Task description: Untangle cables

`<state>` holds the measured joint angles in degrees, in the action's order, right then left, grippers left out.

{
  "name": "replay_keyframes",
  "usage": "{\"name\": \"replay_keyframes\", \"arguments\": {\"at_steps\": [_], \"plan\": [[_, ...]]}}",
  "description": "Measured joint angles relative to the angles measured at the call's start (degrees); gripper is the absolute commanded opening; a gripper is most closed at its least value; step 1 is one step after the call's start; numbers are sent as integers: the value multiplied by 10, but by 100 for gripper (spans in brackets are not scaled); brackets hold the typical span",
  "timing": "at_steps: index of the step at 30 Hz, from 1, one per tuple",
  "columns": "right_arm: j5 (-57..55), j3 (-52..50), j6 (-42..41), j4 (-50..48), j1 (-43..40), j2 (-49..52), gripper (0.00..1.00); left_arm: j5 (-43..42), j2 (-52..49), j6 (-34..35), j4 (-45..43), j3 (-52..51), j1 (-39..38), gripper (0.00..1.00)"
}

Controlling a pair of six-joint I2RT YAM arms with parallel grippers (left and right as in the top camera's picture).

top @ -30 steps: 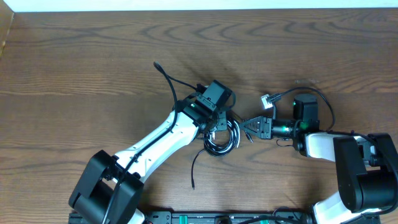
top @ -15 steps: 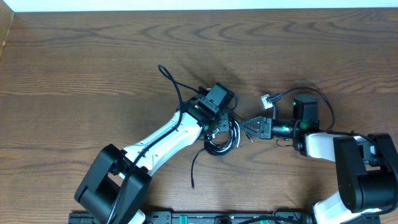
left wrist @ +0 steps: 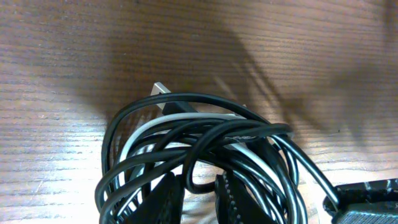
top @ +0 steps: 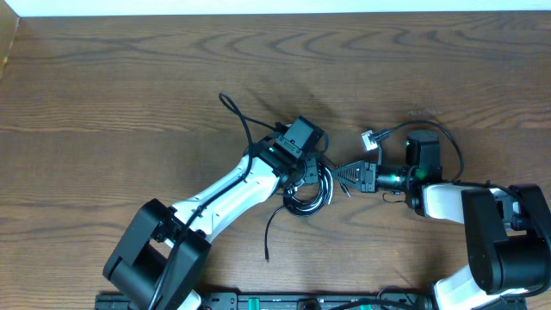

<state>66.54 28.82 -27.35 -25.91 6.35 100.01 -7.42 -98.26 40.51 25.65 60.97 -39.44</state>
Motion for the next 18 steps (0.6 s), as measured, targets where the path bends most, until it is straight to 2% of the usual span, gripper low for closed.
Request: {"name": "replay_keyframes", "arguments": {"at_steps": [9, 12, 18], "plan": [[-5, 0, 0, 0, 6, 0, 1, -3, -16, 2, -7, 0, 0, 22], [-7, 0, 0, 0, 6, 0, 1, -4, -35, 1, -21, 0, 0, 8], [-10, 0, 0, 2, 6, 0, 1, -4, -28, -17, -26, 0, 2, 8]]}}
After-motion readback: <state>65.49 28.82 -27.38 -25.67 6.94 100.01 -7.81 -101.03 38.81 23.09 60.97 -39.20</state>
